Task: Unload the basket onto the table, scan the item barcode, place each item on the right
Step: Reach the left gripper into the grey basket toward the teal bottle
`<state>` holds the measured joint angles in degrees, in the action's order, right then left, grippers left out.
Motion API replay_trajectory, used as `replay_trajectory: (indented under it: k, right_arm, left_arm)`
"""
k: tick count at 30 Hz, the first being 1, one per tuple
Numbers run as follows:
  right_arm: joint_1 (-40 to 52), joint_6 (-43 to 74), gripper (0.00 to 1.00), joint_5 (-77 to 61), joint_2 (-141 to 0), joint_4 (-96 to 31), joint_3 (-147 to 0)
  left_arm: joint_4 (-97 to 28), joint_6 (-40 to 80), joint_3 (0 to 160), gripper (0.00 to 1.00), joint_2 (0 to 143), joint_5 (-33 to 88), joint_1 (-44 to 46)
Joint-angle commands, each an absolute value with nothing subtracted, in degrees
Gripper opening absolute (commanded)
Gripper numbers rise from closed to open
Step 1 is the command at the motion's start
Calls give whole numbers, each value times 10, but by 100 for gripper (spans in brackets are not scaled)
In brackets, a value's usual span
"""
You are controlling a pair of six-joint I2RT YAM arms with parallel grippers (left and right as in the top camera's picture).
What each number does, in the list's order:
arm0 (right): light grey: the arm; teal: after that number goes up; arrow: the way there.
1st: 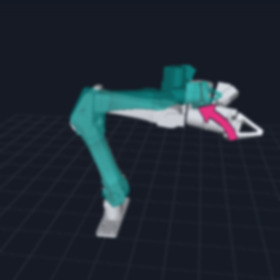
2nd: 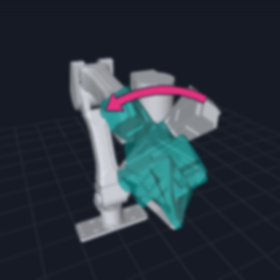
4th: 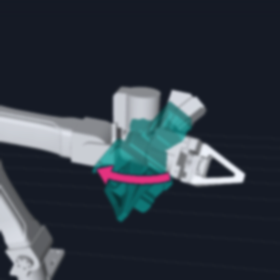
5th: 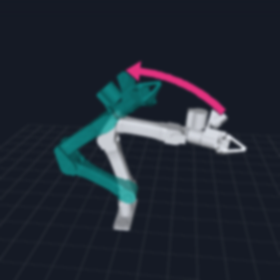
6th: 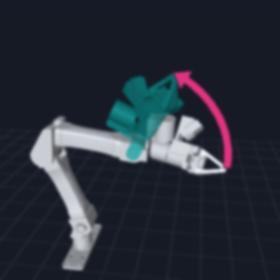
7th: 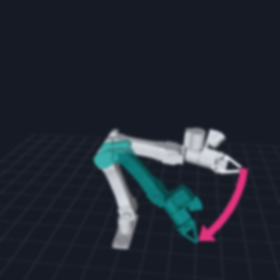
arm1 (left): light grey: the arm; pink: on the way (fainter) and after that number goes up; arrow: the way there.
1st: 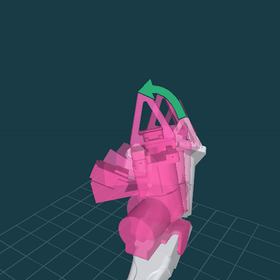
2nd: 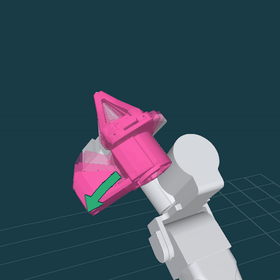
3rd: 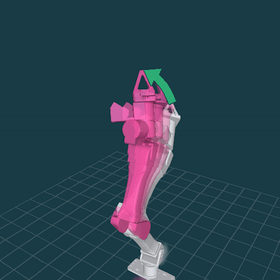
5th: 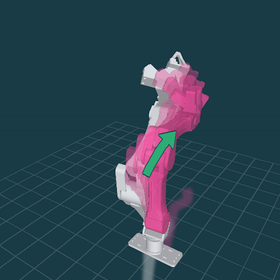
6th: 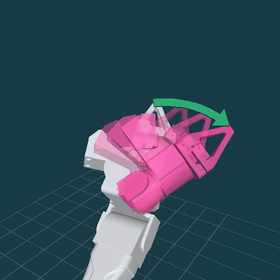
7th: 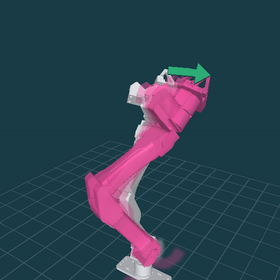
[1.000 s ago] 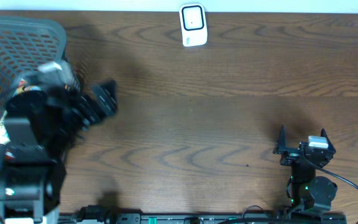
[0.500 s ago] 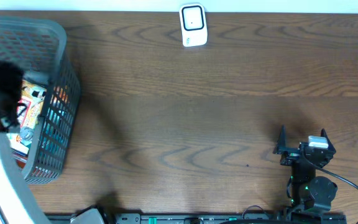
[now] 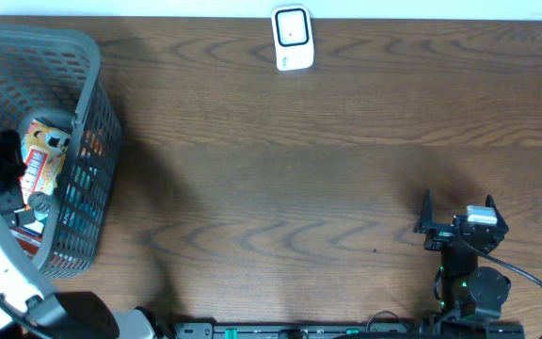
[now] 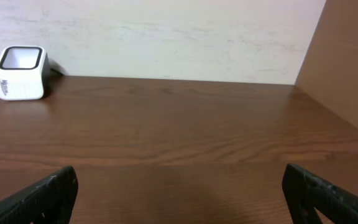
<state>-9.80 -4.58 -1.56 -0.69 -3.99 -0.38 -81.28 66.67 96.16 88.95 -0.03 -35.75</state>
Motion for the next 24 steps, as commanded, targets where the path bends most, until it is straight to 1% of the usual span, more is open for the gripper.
replay_trajectory:
  k: [1,4,9,12,19,24]
  right_arm:
    - [-101,-39,99,-18,-4,-42,-3]
    - [-101,-39,99,-18,-4,-42,-3]
    - [-101,-39,99,-18,-4,-42,-3]
    - [-101,-39,99,-18,-4,-42,-3]
    - [-101,-39,99,-18,-4,-42,-3]
    - [-101,-39,99,-18,-4,-42,-3]
  left_arm:
    - [-853,762,968,98,903,-24,-362]
    - [-877,814,968,98,903,-25,-366]
    - [-877,835,963,98,903,-55,-367]
    - [-863,835,950,98,904,-76,-367]
    - [-833,835,917,98,915,-76,-367]
    - [-832,835,903,98,950,-76,-367]
